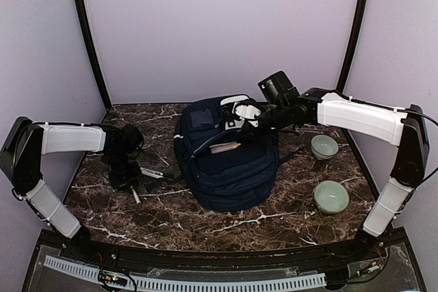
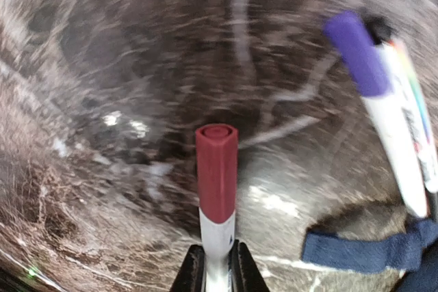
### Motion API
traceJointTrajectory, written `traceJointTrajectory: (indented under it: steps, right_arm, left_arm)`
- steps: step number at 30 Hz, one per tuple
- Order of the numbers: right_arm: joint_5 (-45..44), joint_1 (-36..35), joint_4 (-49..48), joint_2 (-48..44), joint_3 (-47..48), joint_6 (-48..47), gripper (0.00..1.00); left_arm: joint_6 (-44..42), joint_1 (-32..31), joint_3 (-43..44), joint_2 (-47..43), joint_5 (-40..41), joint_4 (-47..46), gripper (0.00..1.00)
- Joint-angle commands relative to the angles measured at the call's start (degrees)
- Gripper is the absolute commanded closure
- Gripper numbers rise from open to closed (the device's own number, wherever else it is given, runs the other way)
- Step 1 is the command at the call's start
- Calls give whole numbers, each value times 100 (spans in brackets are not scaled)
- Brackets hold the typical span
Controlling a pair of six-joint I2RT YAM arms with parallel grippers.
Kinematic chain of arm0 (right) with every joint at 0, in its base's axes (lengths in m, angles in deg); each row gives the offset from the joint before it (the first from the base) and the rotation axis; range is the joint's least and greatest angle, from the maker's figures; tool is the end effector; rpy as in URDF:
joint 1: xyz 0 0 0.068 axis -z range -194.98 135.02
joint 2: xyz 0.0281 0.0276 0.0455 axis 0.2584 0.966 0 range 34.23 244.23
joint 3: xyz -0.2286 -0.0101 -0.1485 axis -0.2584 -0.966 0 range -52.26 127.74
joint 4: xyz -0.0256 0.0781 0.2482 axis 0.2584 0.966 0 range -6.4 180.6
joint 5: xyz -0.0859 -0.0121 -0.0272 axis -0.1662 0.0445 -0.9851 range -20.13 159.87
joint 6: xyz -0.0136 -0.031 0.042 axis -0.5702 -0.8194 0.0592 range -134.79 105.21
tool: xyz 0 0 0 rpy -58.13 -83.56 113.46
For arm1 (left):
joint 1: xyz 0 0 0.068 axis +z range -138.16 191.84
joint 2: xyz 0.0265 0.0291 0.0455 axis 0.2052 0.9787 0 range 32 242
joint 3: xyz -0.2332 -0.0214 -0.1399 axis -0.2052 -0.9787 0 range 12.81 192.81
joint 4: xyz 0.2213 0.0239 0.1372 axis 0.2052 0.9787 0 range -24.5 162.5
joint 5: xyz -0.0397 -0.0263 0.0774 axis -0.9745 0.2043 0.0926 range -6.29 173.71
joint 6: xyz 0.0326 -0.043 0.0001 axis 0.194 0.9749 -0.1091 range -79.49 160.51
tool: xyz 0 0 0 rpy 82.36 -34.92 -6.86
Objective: Pack the student bag
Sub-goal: Pick up the pen at the center of the board, then place the pen in the upper front pocket of the bag.
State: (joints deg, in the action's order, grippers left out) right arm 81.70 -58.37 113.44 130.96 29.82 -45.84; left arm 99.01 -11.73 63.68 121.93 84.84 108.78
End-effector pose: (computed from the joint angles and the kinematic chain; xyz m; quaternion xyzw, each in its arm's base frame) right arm 0.2717 0.2670 0.2955 -0.5866 0.7063 0.1359 0.3723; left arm 0.2406 -0.1042 0.1611 -0.3001 0.9515 -0.0365 0.0568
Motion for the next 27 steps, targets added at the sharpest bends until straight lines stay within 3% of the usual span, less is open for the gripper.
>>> traceJointTrajectory:
  steps: [1, 8, 14, 21, 27]
  right_arm:
    - [240, -27, -172, -218, -11, 43, 100]
    - [246, -26, -187, -208, -4, 76, 100]
    - [343, -28, -174, -168, 55, 157, 100]
    - [518, -20, -114, -161, 210, 369, 100]
    - [946, 9, 16, -166, 530, 702, 100]
  left_arm:
    - [-1296, -57, 355, -496, -336, -86, 100]
    - [-2347, -771, 0, -1732, -1299, -2417, 100]
    - [-3293, -1521, 265, -1861, -2203, -3483, 100]
    - [-5367, -2845, 1334, -1354, -1401, -2898, 97]
    - [-6678, -3472, 2381, -531, -215, -2081, 100]
